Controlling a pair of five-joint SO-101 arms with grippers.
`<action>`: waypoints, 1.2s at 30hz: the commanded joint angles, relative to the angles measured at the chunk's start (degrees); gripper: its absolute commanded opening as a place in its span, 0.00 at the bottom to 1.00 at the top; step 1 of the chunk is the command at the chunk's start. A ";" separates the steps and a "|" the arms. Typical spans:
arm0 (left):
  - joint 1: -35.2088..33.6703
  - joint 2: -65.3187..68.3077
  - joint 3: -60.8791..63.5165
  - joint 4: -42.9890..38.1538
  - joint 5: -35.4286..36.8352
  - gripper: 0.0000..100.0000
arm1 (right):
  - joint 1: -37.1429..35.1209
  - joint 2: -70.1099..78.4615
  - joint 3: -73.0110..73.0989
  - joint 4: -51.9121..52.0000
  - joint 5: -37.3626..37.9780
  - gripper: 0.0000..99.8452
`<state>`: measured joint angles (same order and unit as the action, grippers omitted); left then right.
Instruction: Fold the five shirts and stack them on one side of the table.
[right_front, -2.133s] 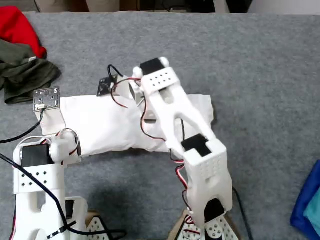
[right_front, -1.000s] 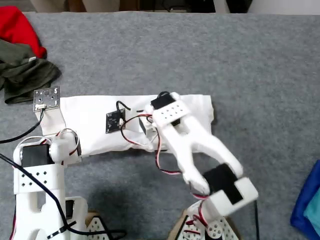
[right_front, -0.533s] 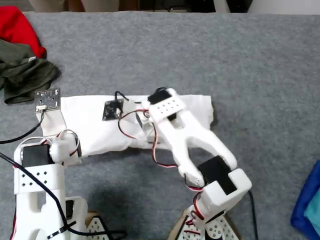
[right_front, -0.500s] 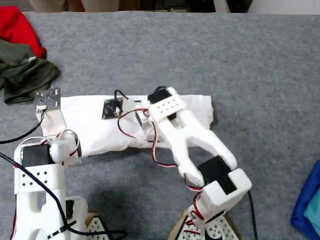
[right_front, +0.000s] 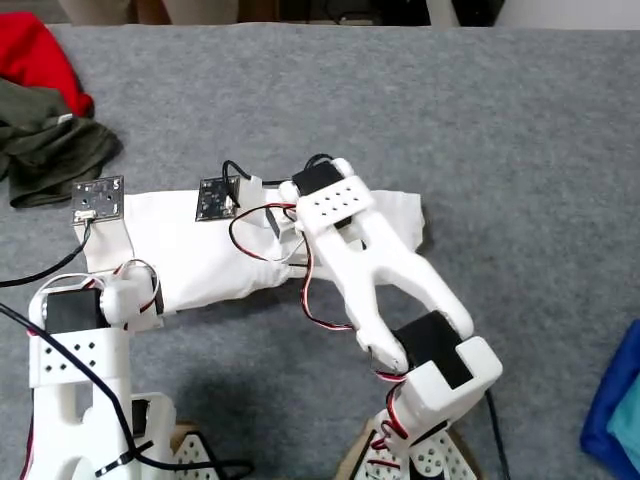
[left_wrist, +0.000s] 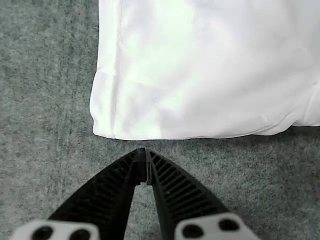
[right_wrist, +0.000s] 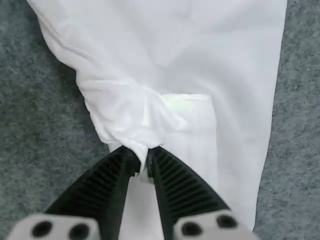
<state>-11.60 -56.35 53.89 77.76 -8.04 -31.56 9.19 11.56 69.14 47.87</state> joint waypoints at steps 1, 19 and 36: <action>-0.26 -0.92 0.00 0.18 -0.35 0.02 | 0.48 -1.19 -3.12 -1.14 0.53 0.01; -0.53 -0.48 -0.53 -0.26 -0.35 0.02 | 6.46 3.82 -7.96 2.02 -2.55 0.22; -3.78 1.10 -2.64 -2.73 0.09 0.09 | 14.81 -12.00 -22.02 27.08 -5.01 0.01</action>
<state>-13.27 -56.26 53.89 75.91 -8.04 -19.87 3.91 -7.25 92.62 43.91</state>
